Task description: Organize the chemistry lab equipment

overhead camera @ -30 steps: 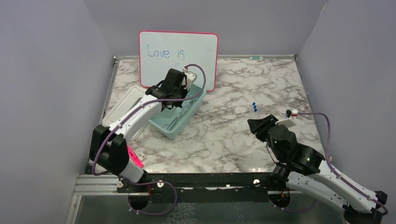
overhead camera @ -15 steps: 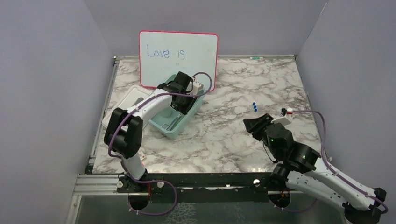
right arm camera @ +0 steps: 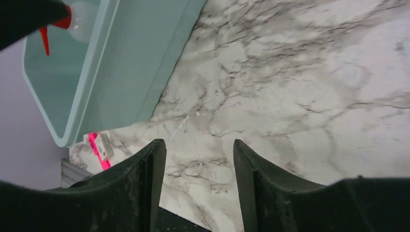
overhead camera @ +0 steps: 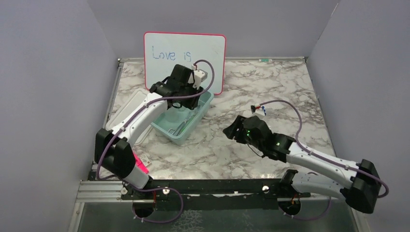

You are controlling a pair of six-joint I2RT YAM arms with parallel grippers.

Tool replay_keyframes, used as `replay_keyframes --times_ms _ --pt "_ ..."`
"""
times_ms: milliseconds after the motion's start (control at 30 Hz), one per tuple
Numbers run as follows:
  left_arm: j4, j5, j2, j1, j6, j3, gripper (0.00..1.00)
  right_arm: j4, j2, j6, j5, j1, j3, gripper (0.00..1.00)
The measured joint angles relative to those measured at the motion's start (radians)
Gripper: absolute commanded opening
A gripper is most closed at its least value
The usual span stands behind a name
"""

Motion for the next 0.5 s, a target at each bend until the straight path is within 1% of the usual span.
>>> replay_keyframes --times_ms 100,233,367,500 --pt "0.0 -0.051 -0.065 0.0 -0.018 0.016 0.48 0.08 0.148 -0.014 -0.1 0.0 0.048 0.64" --pt "0.006 -0.172 -0.161 0.0 -0.055 0.021 0.52 0.206 0.321 -0.005 -0.2 0.0 0.155 0.64" --pt "0.02 -0.321 -0.263 0.003 -0.09 0.02 0.59 0.287 0.452 0.042 -0.234 0.0 0.267 0.64" --pt "0.04 -0.438 -0.343 0.013 -0.115 0.02 0.63 0.266 0.584 0.122 -0.227 0.0 0.411 0.64"
